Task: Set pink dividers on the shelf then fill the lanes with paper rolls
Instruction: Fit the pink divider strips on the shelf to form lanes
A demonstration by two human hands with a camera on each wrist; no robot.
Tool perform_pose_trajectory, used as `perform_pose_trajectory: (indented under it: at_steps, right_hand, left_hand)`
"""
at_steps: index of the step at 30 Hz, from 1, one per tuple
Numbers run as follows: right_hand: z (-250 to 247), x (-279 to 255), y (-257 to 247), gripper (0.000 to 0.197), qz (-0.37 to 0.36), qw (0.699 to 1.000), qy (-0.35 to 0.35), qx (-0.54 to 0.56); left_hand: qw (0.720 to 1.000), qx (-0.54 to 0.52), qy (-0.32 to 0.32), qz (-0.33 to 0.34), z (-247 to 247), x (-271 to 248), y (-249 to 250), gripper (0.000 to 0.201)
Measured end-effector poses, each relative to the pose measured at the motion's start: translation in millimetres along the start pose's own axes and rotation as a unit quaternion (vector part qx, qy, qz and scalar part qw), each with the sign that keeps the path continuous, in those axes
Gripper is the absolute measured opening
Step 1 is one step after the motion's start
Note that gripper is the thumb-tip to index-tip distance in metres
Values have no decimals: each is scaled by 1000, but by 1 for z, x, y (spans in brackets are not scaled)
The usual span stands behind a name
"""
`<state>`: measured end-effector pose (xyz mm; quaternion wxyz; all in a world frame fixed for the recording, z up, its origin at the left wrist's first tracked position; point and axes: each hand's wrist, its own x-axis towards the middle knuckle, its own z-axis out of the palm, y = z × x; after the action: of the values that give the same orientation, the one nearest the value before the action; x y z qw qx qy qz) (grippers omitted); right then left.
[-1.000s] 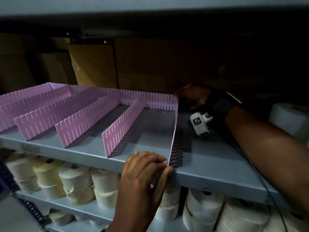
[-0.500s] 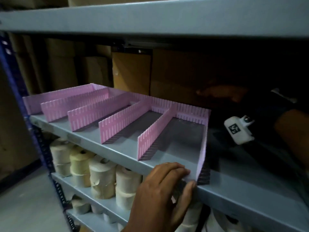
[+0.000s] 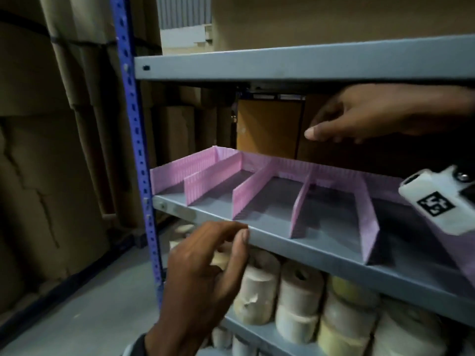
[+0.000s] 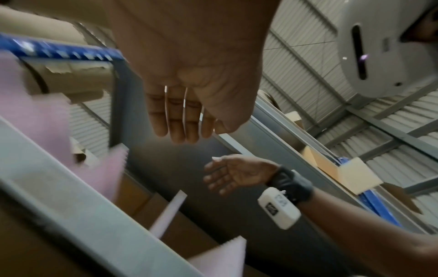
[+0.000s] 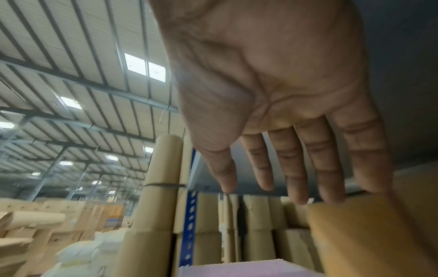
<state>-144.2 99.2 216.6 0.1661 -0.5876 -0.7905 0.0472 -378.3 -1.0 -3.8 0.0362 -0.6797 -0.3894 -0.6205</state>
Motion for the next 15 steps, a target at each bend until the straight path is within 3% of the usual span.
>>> perform_pose_trajectory:
  at_steps: [5,9,12,15]
  right_hand:
    - [40,33,-68,33,-29,1000,-5,0]
    - [67,77,-98,35,-28,999,-27,-4]
    - [85,119,-113,40,-4,999,-44,-5]
    - [104,163,-119,30,22,996,-91,10]
  left_hand:
    - [999,10,-6,-46,-56,7,-65,16]
    - [998,29,-21,-53,-86,17,-108,30]
    - [997,31,-10,-68,-93,24,-134,35]
    - [997,22,-13,-75,-90,35,-153,35]
